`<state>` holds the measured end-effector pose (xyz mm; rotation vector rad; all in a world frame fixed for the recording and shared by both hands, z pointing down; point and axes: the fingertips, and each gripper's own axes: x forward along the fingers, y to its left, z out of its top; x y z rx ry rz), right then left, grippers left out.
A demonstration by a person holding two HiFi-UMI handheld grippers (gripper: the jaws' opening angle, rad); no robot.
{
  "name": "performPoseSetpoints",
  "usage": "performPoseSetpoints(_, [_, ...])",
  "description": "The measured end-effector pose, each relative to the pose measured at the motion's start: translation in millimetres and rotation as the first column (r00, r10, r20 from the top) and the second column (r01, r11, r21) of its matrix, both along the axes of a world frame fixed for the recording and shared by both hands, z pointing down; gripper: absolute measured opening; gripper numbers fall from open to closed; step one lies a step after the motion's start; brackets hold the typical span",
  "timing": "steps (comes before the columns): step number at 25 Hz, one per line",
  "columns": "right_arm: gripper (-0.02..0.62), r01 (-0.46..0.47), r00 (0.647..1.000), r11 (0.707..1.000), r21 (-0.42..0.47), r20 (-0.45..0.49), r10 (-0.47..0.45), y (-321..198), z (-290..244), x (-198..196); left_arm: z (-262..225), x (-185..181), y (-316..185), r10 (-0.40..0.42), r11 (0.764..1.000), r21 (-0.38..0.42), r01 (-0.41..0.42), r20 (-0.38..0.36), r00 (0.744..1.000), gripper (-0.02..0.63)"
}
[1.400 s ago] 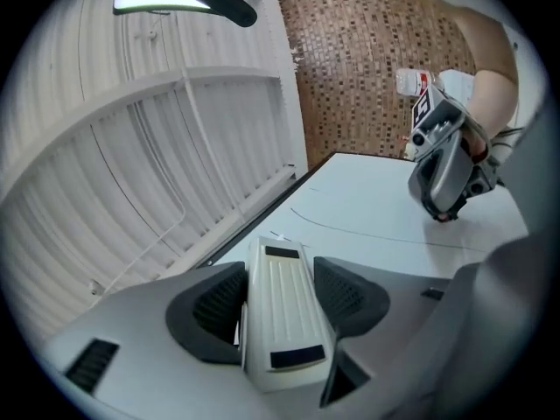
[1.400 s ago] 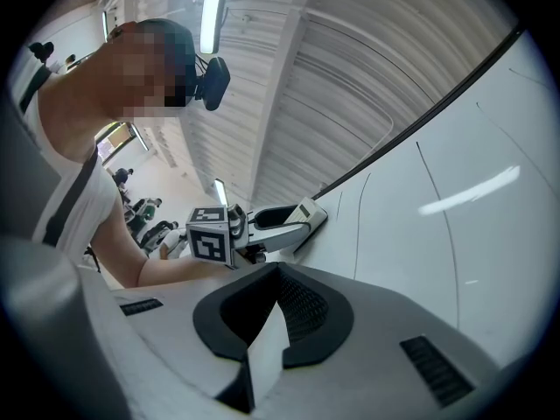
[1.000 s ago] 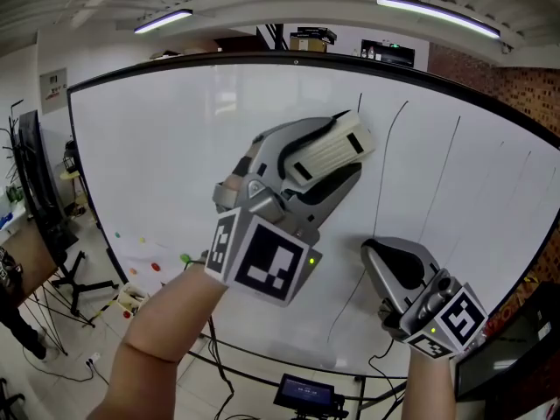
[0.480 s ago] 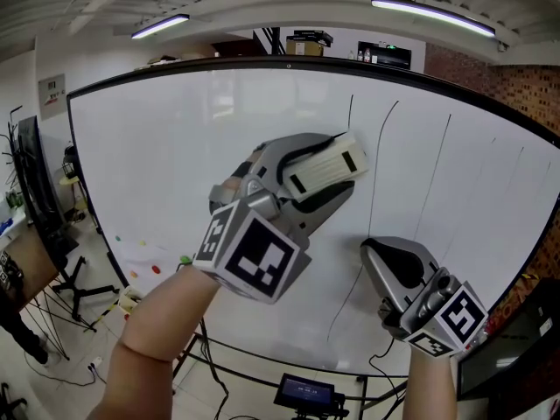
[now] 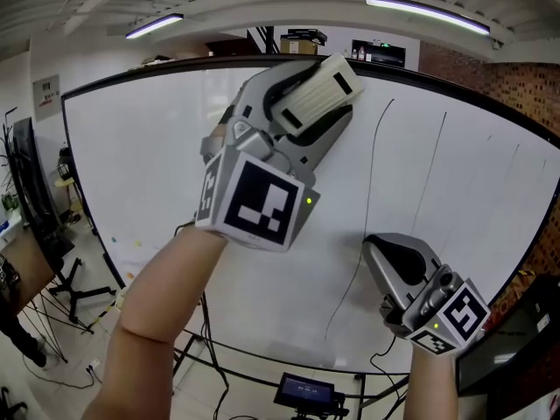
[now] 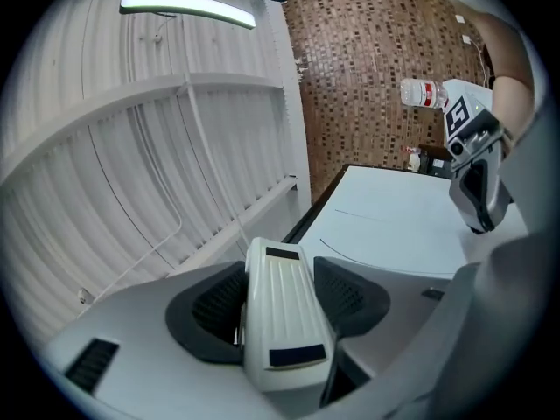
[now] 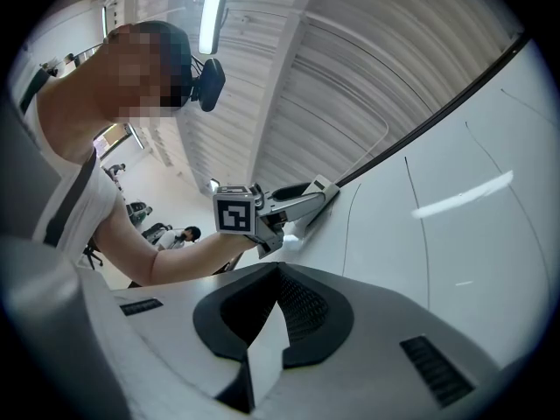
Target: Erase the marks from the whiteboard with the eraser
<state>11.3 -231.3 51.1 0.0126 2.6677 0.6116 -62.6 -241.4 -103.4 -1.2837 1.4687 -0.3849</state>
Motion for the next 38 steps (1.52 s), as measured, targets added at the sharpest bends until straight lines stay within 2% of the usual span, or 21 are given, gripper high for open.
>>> performPoseSetpoints(7, [0.011, 0.006, 1.000, 1.000, 0.005, -0.014, -0.006, 3, 0, -5, 7, 4, -3, -0.035, 0.994, -0.101, 0.047, 0.119, 0.992, 0.275])
performPoseSetpoints(14, [0.011, 0.015, 1.000, 1.000, -0.009, -0.019, -0.015, 10, 11, -16, 57, 2, -1, -0.028, 0.981, -0.174, 0.082, 0.293, 0.956, 0.272])
performPoseSetpoints(19, [0.011, 0.007, 1.000, 1.000, -0.027, -0.027, -0.008, 9, 20, -14, 105, 1, 0, -0.004, 0.966, -0.239, 0.096, 0.358, 0.934, 0.272])
performPoseSetpoints(23, [0.011, -0.003, 0.999, 0.999, -0.044, -0.033, 0.002, 7, 24, -14, 114, -1, 1, -0.030, 0.975, -0.191, 0.114, 0.393, 0.919, 0.276])
performPoseSetpoints(30, [0.011, -0.015, 1.000, 0.998, -0.058, -0.021, 0.014, 9, 27, -4, 58, -1, 3, -0.035, 0.989, -0.126, 0.078, 0.313, 0.949, 0.278])
performPoseSetpoints(32, [0.011, -0.014, 1.000, 0.998, -0.054, -0.016, 0.014, 13, 26, 0, 41, -2, 6, -0.063, 0.992, -0.084, 0.095, 0.324, 0.944, 0.278])
performPoseSetpoints(35, [0.011, -0.005, 1.000, 0.999, -0.038, -0.012, 0.005, 19, 24, 1, 19, -7, 9, -0.148, 0.988, 0.021, 0.151, 0.350, 0.925, 0.278])
performPoseSetpoints(38, [0.011, 0.007, 1.000, 1.000, -0.023, -0.020, -0.007, 26, 24, -2, 4, -12, 12, -0.167, 0.986, 0.061, 0.156, 0.318, 0.933, 0.278])
